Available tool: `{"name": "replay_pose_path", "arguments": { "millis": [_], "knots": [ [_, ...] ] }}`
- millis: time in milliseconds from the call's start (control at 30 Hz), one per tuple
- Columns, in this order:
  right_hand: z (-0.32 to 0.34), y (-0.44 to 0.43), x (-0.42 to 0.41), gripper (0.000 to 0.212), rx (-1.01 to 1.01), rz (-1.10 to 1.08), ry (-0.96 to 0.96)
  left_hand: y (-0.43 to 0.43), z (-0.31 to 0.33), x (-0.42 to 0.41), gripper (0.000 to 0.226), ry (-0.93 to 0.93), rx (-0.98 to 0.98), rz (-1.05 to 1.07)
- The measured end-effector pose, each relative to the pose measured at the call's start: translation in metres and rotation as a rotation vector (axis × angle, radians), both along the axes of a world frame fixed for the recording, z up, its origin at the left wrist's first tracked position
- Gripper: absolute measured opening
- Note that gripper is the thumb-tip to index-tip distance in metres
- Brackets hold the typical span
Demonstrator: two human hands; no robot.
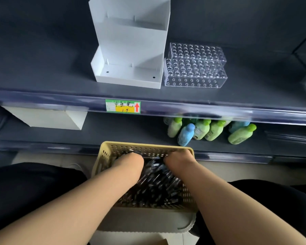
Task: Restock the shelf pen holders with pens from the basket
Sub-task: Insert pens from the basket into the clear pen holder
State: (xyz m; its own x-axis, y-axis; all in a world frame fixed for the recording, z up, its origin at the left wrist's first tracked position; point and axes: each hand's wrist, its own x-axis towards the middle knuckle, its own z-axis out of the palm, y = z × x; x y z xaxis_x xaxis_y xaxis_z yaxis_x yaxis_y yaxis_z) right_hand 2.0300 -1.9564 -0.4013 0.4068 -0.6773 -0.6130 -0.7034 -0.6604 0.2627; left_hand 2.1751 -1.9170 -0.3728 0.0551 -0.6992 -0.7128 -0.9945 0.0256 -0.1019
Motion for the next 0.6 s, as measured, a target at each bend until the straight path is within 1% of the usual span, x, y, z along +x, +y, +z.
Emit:
{"name": "replay_pose_path", "arguments": {
  "millis": [67,133,200,267,333,400,500,600],
  "knots": [
    [0.015,0.003,0.001,0.034,-0.001,-0.051,-0.022,0.000,0.012,0.005,0.027,0.010,-0.010,0.001],
    [0.038,0.006,0.001,0.036,0.014,-0.112,-0.072,0.003,0.025,0.012,0.029,0.034,-0.048,0.000],
    [0.064,0.008,-0.004,0.037,0.041,-0.173,-0.139,0.008,0.041,0.024,0.036,0.187,-0.142,0.069],
    [0.092,0.008,-0.015,0.032,0.089,-0.253,-0.255,0.013,0.059,0.036,0.041,0.395,-0.172,0.175],
    [0.120,0.003,-0.028,0.028,0.153,-0.370,-0.435,0.013,0.074,0.045,0.040,0.582,-0.163,0.286],
    [0.143,-0.003,-0.041,0.025,0.188,-0.519,-0.681,0.011,0.086,0.046,0.032,0.744,-0.157,0.406],
    [0.173,-0.015,-0.055,0.013,0.049,-0.668,-1.035,0.004,0.100,0.039,0.022,0.915,-0.243,0.515],
    [0.193,-0.032,-0.065,0.017,-0.151,-0.806,-1.432,-0.006,0.105,0.028,0.023,1.021,-0.411,0.573]
  ]
}}
